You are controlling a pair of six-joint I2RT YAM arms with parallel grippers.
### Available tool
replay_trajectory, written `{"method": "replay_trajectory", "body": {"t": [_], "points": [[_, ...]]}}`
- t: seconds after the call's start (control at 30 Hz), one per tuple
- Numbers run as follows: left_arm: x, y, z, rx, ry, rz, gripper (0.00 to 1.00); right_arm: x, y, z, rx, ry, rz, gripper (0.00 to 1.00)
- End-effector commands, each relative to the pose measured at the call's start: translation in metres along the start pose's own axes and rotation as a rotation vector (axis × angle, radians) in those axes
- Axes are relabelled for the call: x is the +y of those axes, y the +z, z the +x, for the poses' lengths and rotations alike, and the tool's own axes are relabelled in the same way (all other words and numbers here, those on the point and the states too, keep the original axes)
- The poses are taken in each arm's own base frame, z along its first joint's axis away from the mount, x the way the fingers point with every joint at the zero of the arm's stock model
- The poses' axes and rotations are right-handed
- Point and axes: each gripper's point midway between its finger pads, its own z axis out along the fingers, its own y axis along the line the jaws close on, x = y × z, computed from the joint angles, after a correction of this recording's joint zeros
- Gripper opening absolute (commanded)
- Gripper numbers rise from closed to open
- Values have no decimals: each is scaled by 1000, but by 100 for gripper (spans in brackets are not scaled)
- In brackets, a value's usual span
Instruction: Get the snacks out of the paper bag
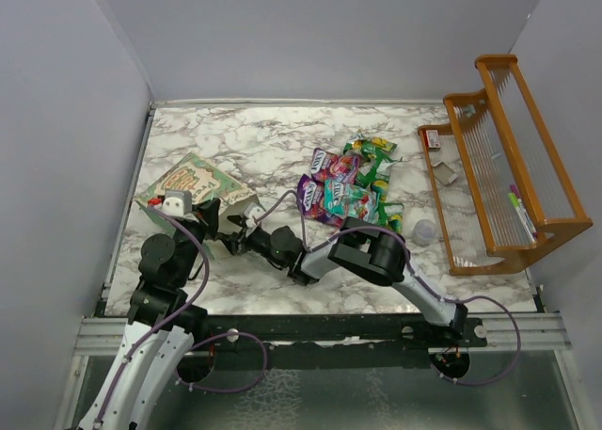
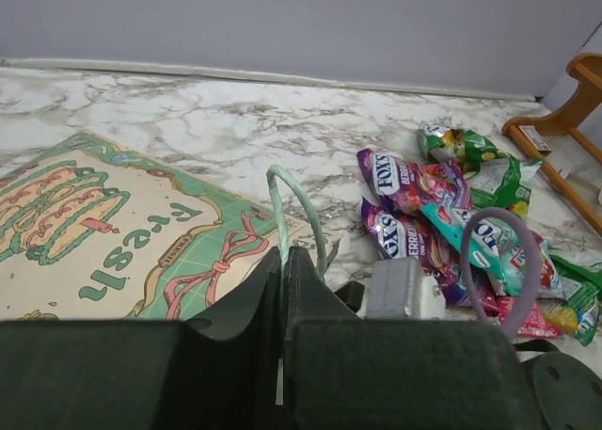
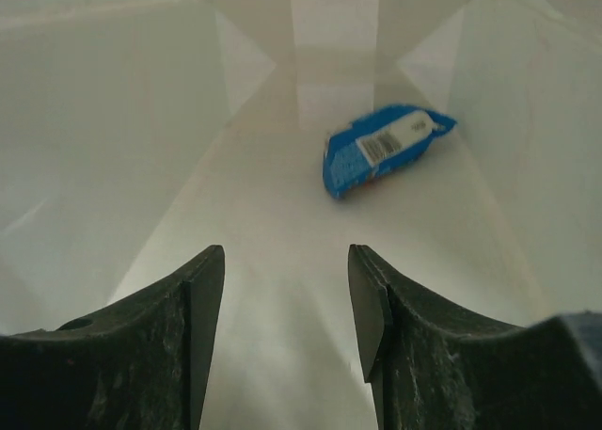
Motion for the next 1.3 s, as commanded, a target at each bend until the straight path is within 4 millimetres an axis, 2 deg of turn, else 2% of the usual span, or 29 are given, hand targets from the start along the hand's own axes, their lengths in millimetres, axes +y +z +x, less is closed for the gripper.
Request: {"method": "replay_trajectory", "body": {"t": [0.0,0.17,0.37,0.47,0.67,0.83,0.97,1.13,1.27], "points": [[-9,-2,-9,-34,39,54,0,-5,32,-6,-68,-37,23,55],[-13,-6,-15,-65,47,80,0,0,45,19,-35,-21,-2,55],[-21,-10,-23,-111,51,128,0,5,59,40,-35,-36,-26,56],[-23,-11,-24,-120,55,142,0,-1,66,51,-17,-50,-1,61],[-24,-11,-24,-121,57,147,0,3,76,62,86,-31,-28,70],[-32,-4,-20,-107,37,189,0,5,64,62,79,6,-37,72],[-38,8,-25,-110,32,208,0,1,57,49,30,-23,-35,70],[-52,32,-41,-138,47,269,0,-21,55,32,8,-25,56,70],[-74,56,-42,-115,71,380,0,-36,46,28,10,-18,86,70]]}}
